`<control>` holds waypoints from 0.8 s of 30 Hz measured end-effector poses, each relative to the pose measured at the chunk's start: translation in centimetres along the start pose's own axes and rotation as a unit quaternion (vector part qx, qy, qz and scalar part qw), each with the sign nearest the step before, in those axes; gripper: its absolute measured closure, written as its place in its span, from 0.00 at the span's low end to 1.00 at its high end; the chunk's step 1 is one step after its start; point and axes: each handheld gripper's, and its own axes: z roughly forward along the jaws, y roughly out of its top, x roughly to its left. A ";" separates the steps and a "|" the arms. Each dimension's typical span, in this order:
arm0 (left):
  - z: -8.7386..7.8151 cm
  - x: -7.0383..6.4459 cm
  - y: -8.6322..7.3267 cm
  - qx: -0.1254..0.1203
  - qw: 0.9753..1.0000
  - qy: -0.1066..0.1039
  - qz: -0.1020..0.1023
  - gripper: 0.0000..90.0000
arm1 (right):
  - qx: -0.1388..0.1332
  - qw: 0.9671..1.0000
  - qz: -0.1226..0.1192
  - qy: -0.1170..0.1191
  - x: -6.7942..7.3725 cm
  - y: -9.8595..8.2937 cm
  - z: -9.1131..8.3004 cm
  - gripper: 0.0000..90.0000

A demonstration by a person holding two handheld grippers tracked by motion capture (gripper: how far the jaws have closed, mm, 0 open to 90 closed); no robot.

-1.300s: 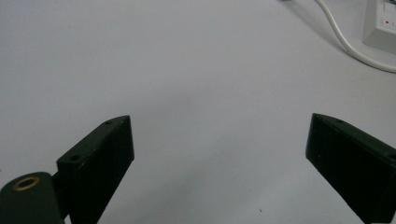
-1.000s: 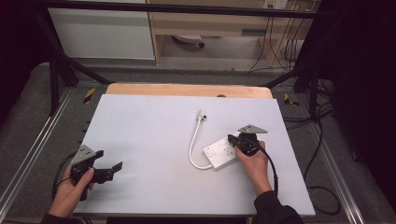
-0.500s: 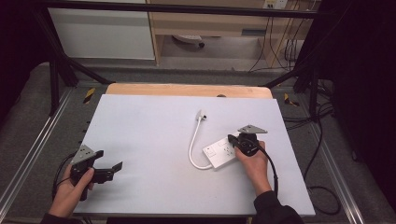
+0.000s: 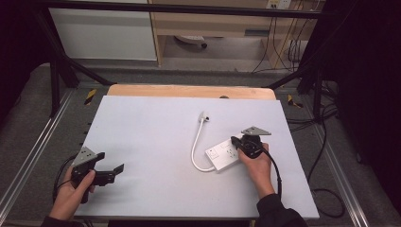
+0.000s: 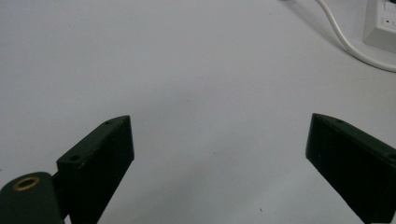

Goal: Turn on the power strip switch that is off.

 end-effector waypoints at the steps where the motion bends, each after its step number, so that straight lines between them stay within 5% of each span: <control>1: 0.0 0.0 0.0 0.000 1.000 0.000 0.000 0.09 | -0.002 1.000 -0.001 0.000 0.0 0.0 0.0 1.00; 24: 0.0 0.0 0.0 0.000 1.000 0.000 0.001 0.09 | -0.038 0.999 0.006 0.003 0.3 0.6 -1.1 0.98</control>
